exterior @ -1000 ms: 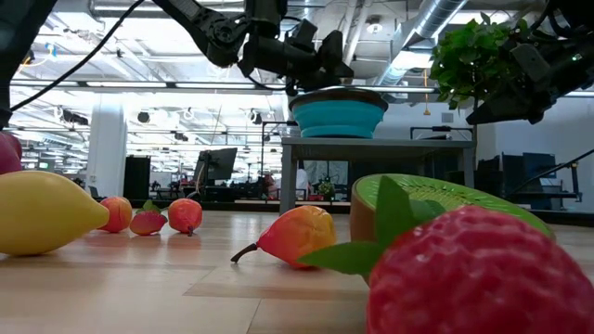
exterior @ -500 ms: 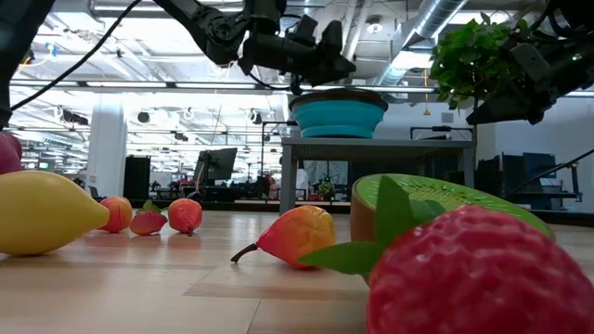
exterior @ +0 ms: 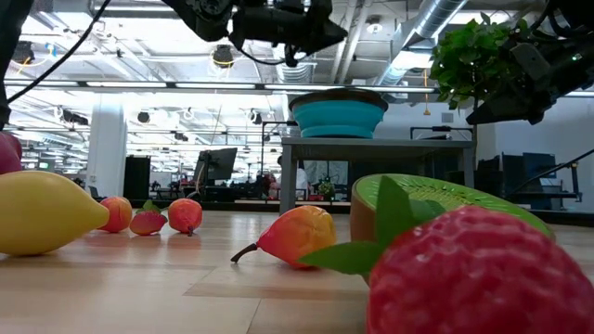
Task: Pick & Place Fruit
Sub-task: Put the yellow pear into the strainer bowl
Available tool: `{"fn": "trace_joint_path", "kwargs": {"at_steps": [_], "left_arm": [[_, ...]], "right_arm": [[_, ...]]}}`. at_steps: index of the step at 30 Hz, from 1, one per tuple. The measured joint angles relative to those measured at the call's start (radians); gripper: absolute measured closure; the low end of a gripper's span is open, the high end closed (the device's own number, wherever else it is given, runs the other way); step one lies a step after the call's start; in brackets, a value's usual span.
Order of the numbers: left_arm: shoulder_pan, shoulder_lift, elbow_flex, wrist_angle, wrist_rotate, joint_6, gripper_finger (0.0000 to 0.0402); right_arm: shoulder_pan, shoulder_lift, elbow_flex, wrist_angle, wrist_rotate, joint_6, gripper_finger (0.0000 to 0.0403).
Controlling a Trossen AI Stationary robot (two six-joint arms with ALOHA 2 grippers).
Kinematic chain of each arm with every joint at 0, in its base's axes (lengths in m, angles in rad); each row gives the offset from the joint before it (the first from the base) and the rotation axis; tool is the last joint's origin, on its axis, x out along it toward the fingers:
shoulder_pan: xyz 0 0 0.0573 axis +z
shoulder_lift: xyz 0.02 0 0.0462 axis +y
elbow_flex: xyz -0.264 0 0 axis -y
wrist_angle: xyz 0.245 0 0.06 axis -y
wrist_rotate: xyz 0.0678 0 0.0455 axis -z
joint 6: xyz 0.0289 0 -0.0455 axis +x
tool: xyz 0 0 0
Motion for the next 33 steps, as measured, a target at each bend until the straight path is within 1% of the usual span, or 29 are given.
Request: {"fn": "trace_joint_path", "kwargs": {"at_steps": [16, 21, 23, 27, 33], "left_arm": [[-0.043, -0.014, 0.0, -0.005, -0.001, 0.014, 0.0353], [-0.061, -0.014, 0.0, -0.009, -0.002, 0.085, 0.0357], [-0.067, -0.014, 0.0, -0.01, 0.0, 0.087, 0.036], [-0.071, -0.014, 0.0, -0.011, 0.06, 0.082, 0.0368], [-0.071, -0.014, 0.0, -0.032, 0.146, 0.033, 0.0384]], "right_arm": [[0.0, 0.0, 0.0, 0.0, 0.0, 0.0, 0.0403], [0.0, 0.0, 0.0, 0.0, 0.0, 0.0, 0.0403], [0.0, 0.0, 0.0, -0.005, 0.0, 0.0, 0.0403], [0.0, 0.0, 0.0, -0.02, 0.0, 0.0, 0.0403], [0.0, 0.0, 0.0, -0.023, 0.0, 0.0, 0.0403]]}}
